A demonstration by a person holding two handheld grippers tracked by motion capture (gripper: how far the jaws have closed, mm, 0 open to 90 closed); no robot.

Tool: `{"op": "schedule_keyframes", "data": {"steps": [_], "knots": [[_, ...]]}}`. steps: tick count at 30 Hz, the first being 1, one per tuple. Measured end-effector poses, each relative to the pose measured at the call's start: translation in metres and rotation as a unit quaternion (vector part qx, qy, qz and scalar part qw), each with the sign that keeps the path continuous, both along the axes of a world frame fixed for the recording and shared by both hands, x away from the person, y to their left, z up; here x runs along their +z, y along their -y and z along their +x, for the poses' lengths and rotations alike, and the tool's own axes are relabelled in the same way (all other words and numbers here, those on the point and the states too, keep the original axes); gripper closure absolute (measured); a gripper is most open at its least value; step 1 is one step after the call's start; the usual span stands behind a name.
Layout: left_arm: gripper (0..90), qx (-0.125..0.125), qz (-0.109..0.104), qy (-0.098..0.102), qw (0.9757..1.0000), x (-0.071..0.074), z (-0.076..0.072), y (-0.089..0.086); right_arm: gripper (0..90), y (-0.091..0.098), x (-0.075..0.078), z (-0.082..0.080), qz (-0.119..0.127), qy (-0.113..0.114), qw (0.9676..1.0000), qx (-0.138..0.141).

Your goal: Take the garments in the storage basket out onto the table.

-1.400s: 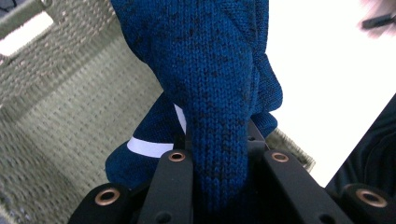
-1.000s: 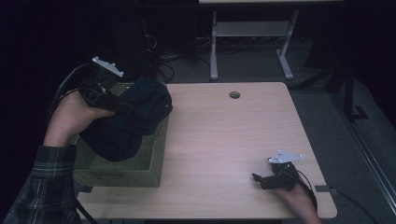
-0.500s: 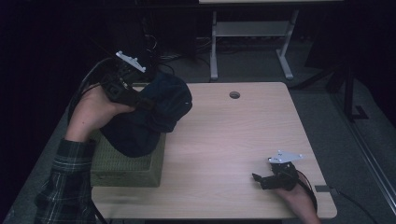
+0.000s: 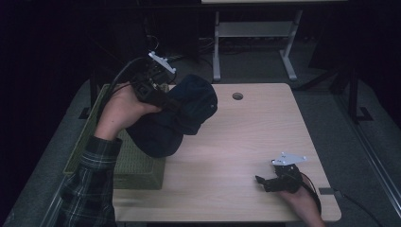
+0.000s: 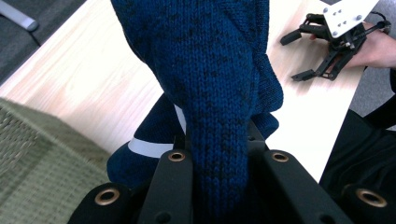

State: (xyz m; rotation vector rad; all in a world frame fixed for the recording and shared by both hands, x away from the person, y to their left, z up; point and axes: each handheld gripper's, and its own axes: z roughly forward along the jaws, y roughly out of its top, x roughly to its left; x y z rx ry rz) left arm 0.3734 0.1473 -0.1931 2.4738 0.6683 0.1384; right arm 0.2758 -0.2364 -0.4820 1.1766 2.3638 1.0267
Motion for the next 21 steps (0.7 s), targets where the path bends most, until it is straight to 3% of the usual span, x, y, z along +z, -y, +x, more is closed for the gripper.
{"op": "schedule_keyframes", "data": {"steps": [21], "knots": [[79.4,-0.047,-0.005,-0.014,0.9988,-0.033,0.0,0.073,9.3,0.0,0.0,0.0,0.0,0.0,1.0,0.0]]}}
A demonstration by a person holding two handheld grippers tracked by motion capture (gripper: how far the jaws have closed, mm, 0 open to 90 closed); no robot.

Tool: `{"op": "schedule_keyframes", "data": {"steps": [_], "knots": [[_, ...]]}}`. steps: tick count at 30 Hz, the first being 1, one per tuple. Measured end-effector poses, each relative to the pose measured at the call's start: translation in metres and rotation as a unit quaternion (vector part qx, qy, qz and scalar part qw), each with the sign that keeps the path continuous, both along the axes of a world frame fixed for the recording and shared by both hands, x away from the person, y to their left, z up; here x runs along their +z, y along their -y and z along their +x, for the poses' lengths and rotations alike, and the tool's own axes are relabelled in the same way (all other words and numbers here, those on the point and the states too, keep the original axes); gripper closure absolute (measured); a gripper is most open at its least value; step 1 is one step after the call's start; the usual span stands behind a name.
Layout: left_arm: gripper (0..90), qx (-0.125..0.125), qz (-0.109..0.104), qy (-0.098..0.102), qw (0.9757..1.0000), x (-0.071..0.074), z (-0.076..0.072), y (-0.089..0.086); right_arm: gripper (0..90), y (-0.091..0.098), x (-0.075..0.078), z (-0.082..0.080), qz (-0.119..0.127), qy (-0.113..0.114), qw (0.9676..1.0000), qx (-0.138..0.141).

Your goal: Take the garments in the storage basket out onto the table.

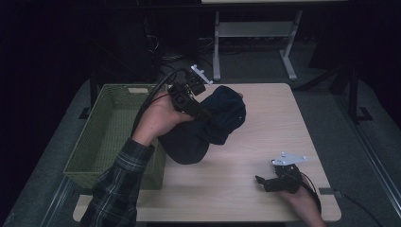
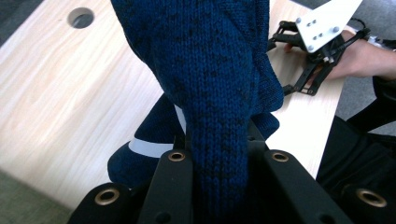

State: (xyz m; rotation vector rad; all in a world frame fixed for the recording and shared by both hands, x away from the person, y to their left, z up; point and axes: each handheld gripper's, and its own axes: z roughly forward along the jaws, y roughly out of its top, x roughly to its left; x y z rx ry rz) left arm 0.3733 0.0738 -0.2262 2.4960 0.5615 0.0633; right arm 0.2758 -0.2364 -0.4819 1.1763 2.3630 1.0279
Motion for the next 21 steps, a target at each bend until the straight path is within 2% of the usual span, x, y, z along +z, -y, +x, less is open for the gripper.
{"op": "schedule_keyframes", "data": {"steps": [9,12,16,21], "knots": [[79.5,-0.014,-0.009,-0.009,0.9998,-0.018,0.0,0.03,9.3,0.0,0.0,0.0,0.0,0.001,1.0,0.0],[79.5,-0.022,-0.003,-0.011,0.9997,-0.027,0.0,0.042,9.3,0.0,0.0,0.0,0.0,0.001,1.0,0.001],[79.5,-0.03,-0.005,-0.024,0.9992,-0.04,-0.001,0.058,9.3,0.0,0.0,0.0,-0.001,0.002,1.0,0.0],[79.6,-0.038,-0.005,-0.031,0.9988,-0.055,0.002,0.073,9.3,0.0,0.0,0.0,0.0,0.001,1.0,0.001]]}}
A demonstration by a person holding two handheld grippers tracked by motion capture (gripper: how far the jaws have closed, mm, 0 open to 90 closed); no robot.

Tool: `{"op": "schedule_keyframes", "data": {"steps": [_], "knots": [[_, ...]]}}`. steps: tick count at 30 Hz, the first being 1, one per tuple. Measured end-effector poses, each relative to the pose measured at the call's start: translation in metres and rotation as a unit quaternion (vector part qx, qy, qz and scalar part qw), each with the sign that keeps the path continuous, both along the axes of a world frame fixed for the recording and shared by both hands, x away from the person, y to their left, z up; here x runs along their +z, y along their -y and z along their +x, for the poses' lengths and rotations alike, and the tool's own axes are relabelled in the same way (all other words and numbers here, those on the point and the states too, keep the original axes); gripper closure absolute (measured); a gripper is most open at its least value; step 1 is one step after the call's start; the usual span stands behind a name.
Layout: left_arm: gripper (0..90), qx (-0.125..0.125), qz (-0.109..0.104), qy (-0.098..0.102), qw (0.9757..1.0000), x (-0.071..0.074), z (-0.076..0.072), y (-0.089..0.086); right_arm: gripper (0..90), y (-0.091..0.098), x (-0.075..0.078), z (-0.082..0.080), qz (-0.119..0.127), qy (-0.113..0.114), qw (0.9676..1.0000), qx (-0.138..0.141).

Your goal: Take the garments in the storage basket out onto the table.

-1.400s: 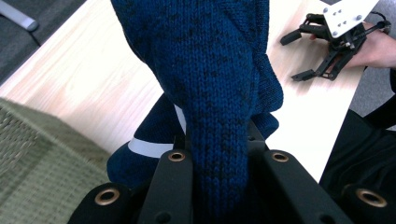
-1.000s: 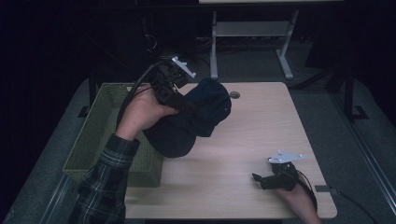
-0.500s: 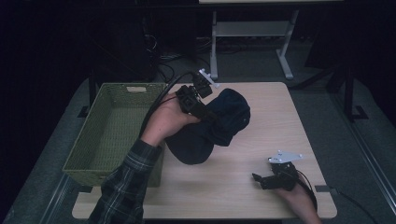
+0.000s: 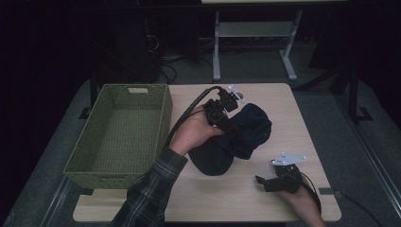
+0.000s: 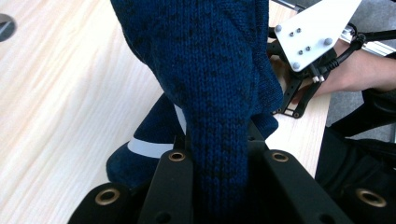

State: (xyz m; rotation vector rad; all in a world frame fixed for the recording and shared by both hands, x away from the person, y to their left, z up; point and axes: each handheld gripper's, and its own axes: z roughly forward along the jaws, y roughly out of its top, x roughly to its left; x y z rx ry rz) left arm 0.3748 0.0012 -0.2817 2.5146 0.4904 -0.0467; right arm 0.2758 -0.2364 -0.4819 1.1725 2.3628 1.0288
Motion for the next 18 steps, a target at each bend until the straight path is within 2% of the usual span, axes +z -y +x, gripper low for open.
{"op": "schedule_keyframes", "data": {"steps": [10,15,18], "knots": [[79.6,-0.009,-0.016,-0.043,0.9989,-0.042,0.007,0.017,9.3,0.0,0.0,0.0,0.001,-0.001,1.0,0.0],[79.5,-0.009,-0.017,-0.059,0.9981,-0.062,0.015,0.017,9.3,0.0,0.0,0.0,0.0,0.0,1.0,0.0],[79.5,-0.008,-0.026,-0.075,0.9968,-0.075,0.022,0.013,9.3,0.0,0.0,0.0,0.0,0.0,1.0,0.0]]}}
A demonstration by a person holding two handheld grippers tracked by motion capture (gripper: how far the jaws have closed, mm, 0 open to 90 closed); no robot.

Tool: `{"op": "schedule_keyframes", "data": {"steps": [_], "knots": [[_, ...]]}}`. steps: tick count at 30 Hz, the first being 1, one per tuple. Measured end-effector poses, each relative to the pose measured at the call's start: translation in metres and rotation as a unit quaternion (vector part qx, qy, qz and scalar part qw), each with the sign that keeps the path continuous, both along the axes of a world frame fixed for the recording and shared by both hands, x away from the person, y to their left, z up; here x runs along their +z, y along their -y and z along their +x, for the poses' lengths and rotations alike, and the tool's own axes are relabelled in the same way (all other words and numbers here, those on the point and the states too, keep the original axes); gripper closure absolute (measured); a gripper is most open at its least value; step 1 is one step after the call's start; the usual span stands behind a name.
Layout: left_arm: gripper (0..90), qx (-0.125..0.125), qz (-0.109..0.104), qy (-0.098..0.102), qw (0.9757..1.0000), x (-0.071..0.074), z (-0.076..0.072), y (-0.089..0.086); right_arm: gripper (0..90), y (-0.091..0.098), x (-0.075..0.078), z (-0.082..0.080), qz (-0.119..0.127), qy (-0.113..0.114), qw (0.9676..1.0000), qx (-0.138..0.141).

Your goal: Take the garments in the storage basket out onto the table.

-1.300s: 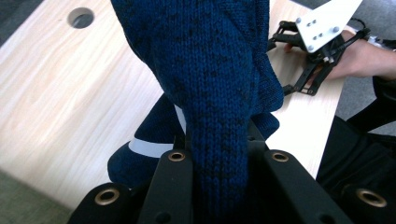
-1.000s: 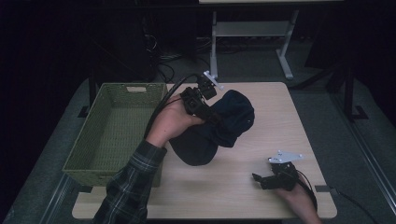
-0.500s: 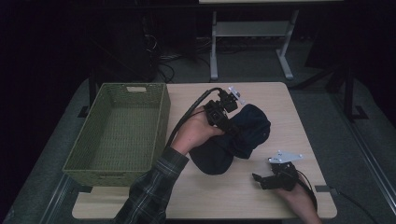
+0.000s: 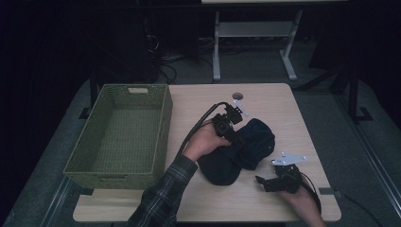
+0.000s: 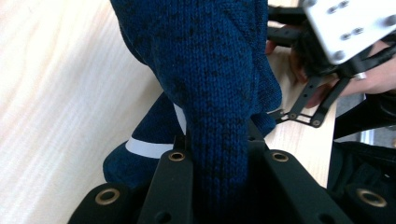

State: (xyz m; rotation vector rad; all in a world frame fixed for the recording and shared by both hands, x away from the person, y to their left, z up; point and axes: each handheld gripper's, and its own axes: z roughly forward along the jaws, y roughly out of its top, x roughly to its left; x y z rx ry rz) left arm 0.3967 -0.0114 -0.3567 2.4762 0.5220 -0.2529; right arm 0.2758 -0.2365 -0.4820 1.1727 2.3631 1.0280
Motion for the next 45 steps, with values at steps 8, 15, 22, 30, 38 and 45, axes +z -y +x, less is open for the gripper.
{"op": "schedule_keyframes", "data": {"steps": [8,15,22,30,38,45], "knots": [[79.4,0.023,-0.018,-0.021,0.9993,-0.022,0.012,-0.014,9.3,0.0,0.0,0.0,0.001,-0.003,1.0,-0.002],[79.0,0.042,0.001,-0.017,0.999,-0.04,0.021,-0.024,9.3,0.0,0.0,0.0,0.0,-0.001,1.0,-0.001],[78.5,0.072,0.017,-0.02,0.9971,-0.055,0.03,-0.035,9.3,0.0,0.0,0.0,0.001,-0.003,1.0,-0.002],[78.4,0.084,0.025,-0.018,0.996,-0.063,0.033,-0.041,9.3,0.0,0.0,0.0,0.001,-0.003,1.0,-0.002],[52.4,0.087,0.032,0.005,0.9957,-0.052,0.029,-0.044,9.3,0.0,0.0,0.0,0.001,-0.003,1.0,-0.001],[32.4,0.097,0.027,0.057,0.9933,-0.031,0.021,-0.051,9.3,0.0,0.0,0.0,0.001,-0.003,1.0,-0.002]]}}
